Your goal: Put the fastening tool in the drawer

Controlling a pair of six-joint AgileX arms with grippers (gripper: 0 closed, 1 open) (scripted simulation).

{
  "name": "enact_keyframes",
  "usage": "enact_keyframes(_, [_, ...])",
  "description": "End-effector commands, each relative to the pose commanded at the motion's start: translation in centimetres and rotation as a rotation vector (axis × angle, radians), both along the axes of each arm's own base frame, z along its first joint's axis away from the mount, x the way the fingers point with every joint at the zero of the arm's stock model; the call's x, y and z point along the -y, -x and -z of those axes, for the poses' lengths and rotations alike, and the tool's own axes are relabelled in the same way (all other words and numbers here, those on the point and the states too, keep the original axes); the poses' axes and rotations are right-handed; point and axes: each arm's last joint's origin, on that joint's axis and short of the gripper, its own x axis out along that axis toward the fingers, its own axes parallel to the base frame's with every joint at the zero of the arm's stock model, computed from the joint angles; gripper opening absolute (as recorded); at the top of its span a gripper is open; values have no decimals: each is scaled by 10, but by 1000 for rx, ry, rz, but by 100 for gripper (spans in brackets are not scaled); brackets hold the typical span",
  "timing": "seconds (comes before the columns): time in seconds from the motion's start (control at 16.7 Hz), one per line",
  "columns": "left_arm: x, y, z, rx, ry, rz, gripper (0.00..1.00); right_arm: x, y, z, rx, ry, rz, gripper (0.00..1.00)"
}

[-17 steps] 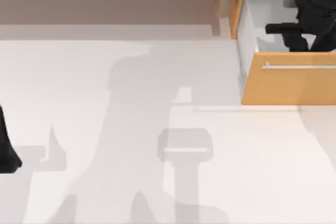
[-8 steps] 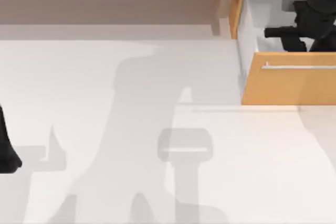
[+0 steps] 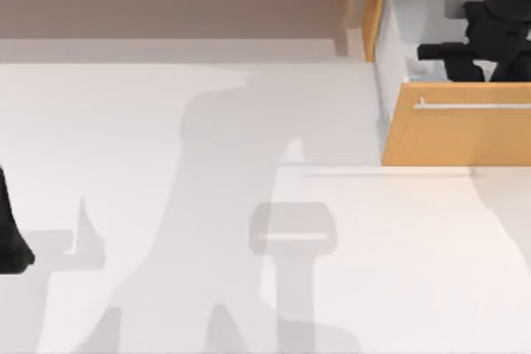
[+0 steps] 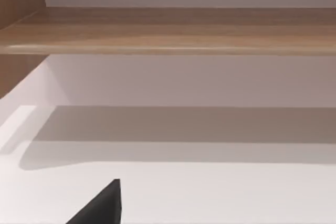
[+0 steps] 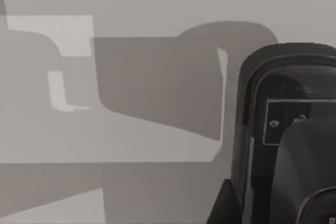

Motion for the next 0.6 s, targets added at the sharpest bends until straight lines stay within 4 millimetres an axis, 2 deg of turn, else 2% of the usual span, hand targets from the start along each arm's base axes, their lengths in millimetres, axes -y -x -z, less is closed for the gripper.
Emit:
enact_keyframes(0.42, [0,0,0,0,0,0,100,0,0,0,0,0,0,98])
enact_keyframes(0.6, [0,0,0,0,0,0,100,0,0,0,0,0,0,100])
